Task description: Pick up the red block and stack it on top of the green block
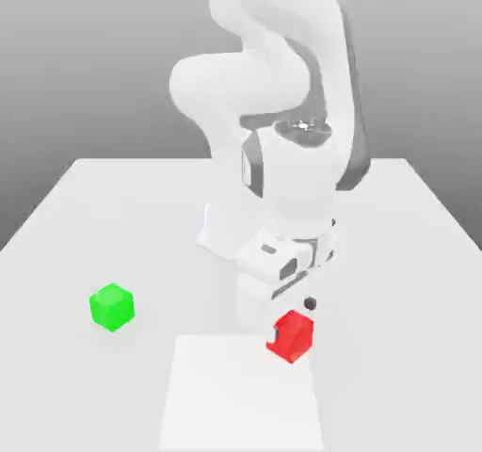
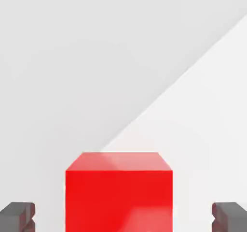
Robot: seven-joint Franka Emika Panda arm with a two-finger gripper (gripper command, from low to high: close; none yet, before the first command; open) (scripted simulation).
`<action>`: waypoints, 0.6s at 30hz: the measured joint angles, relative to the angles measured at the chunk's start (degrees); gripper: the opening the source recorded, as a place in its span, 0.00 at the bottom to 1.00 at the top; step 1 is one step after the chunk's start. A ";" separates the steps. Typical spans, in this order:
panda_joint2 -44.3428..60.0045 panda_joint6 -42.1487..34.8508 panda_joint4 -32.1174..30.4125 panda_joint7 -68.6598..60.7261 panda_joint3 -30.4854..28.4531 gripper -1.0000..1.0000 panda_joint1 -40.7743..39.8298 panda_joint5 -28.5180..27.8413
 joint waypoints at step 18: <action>-17.60 -15.09 -2.37 -4.17 -5.08 0.00 -5.20 -5.18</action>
